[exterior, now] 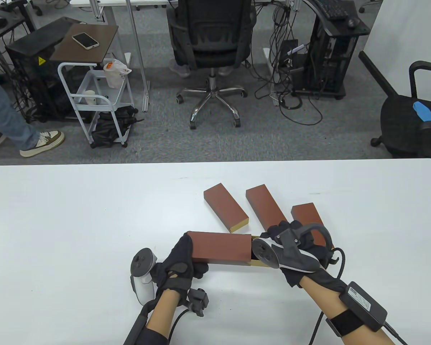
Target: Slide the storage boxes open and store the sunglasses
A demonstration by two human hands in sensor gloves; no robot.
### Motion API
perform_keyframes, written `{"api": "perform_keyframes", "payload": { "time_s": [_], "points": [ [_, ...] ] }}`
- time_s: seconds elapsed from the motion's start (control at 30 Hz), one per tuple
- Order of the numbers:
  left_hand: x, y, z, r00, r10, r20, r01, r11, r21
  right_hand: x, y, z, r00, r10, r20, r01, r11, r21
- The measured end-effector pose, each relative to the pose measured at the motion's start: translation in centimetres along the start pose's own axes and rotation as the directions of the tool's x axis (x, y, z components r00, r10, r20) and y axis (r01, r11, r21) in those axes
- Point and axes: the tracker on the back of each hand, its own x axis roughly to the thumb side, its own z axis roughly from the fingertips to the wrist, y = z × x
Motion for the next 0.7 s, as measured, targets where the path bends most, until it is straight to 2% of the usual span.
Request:
{"api": "perform_keyframes", "payload": {
  "time_s": [0.1,0.3,0.43,0.5,0.57,0.63,0.7],
  "points": [
    [-0.2,0.2,0.0,1.000,0.014,-0.005,-0.014,1.000,0.005,0.0,0.3,0.1,1.000,-0.018,-0.006,0.018,1.000,-0.015],
    [-0.2,0.3,-0.1,1.000,0.017,-0.008,-0.017,1.000,0.004,-1.2,0.4,0.3,0.989,-0.144,-0.044,0.142,0.989,-0.030],
    [-0.2,0.6,-0.1,1.000,0.029,-0.006,-0.029,1.000,0.005,-3.1,0.2,0.7,0.951,-0.289,-0.108,0.274,0.952,-0.133],
    [-0.3,0.8,-0.1,0.999,0.034,-0.005,-0.034,0.999,0.013,-4.5,0.8,1.0,0.923,-0.348,-0.164,0.321,0.932,-0.171],
    [-0.3,1.0,-0.1,0.999,0.040,-0.006,-0.040,0.999,0.023,-6.1,2.2,1.2,0.867,-0.429,-0.252,0.396,0.902,-0.173],
    [-0.4,1.2,-0.1,0.999,0.048,-0.005,-0.048,0.998,0.028,-7.4,4.4,1.8,0.746,-0.561,-0.358,0.539,0.825,-0.171],
    [-0.4,1.3,-0.1,0.998,0.058,-0.003,-0.058,0.998,0.027,-8.4,7.0,2.7,0.530,-0.727,-0.437,0.734,0.651,-0.193]
  ]
}}
